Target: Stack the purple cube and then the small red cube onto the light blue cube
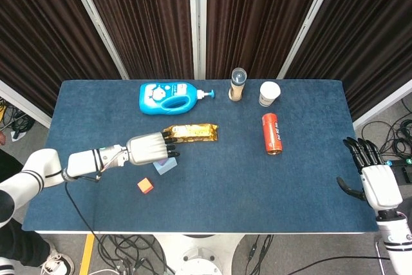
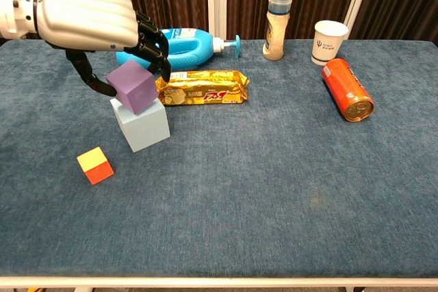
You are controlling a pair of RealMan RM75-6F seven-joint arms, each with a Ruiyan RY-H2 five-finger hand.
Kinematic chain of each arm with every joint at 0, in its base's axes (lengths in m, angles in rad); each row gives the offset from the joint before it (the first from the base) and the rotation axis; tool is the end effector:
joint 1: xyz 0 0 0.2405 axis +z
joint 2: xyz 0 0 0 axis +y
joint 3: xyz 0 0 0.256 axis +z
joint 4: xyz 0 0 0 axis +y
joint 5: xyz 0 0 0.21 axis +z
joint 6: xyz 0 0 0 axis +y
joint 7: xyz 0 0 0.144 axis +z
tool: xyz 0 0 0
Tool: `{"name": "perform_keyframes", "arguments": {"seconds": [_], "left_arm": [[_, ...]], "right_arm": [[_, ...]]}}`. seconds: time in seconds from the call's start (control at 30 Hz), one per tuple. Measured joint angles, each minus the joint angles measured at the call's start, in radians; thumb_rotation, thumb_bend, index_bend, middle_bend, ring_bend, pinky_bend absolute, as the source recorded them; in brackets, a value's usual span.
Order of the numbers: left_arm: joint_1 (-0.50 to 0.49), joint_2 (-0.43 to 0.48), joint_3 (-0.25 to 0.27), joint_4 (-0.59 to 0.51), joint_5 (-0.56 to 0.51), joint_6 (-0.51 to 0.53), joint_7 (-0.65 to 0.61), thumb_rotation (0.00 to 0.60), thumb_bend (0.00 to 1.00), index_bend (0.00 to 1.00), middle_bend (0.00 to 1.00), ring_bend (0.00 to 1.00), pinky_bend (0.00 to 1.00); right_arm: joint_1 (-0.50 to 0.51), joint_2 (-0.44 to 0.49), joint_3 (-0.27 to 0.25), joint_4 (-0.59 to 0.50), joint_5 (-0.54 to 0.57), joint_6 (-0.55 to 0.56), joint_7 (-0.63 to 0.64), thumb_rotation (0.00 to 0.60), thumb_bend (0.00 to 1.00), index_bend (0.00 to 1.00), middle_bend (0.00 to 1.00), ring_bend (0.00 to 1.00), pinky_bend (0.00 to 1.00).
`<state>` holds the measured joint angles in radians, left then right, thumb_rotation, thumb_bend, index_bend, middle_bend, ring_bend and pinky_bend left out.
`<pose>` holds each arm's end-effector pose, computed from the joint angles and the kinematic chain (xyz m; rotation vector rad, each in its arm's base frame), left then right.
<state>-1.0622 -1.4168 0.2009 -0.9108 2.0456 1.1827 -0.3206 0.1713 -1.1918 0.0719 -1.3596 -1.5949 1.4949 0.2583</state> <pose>-0.1393 0.3875 0.0354 -2.5953 0.0798 -0.8950 -0.3216 -0.2167 0.1598 1.4593 -0.8571 1.0884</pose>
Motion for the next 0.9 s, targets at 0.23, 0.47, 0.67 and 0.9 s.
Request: {"name": "perform_keyframes", "arguments": {"seconds": [0.23, 0.47, 0.67, 0.9], "left_arm": [[-0.001, -0.029, 0.022, 0.065, 0.014, 0.06, -0.043, 0.6, 0.26, 0.35, 0.54, 0.27, 0.32], [-0.003, -0.057, 0.036, 0.118, 0.023, 0.114, -0.075, 0.6, 0.26, 0.35, 0.54, 0.27, 0.32], [-0.006, -0.077, 0.048, 0.159, 0.025, 0.129, -0.095, 0.6, 0.26, 0.35, 0.54, 0.27, 0.32], [-0.009, -0.093, 0.076, 0.211, 0.03, 0.129, -0.12, 0.6, 0.26, 0.35, 0.54, 0.27, 0.32]], "right_arm": [[-0.001, -0.011, 0.002, 0.006, 0.008, 0.002, -0.013, 0.6, 0.2, 0.02, 0.07, 0.0, 0.0], [0.003, -0.012, 0.002, 0.007, 0.014, -0.005, -0.016, 0.6, 0.2, 0.02, 0.07, 0.0, 0.0], [0.004, -0.014, 0.002, 0.008, 0.018, -0.007, -0.02, 0.6, 0.2, 0.02, 0.07, 0.0, 0.0], [0.006, -0.016, 0.001, 0.009, 0.022, -0.012, -0.028, 0.6, 0.2, 0.02, 0.07, 0.0, 0.0]]}}
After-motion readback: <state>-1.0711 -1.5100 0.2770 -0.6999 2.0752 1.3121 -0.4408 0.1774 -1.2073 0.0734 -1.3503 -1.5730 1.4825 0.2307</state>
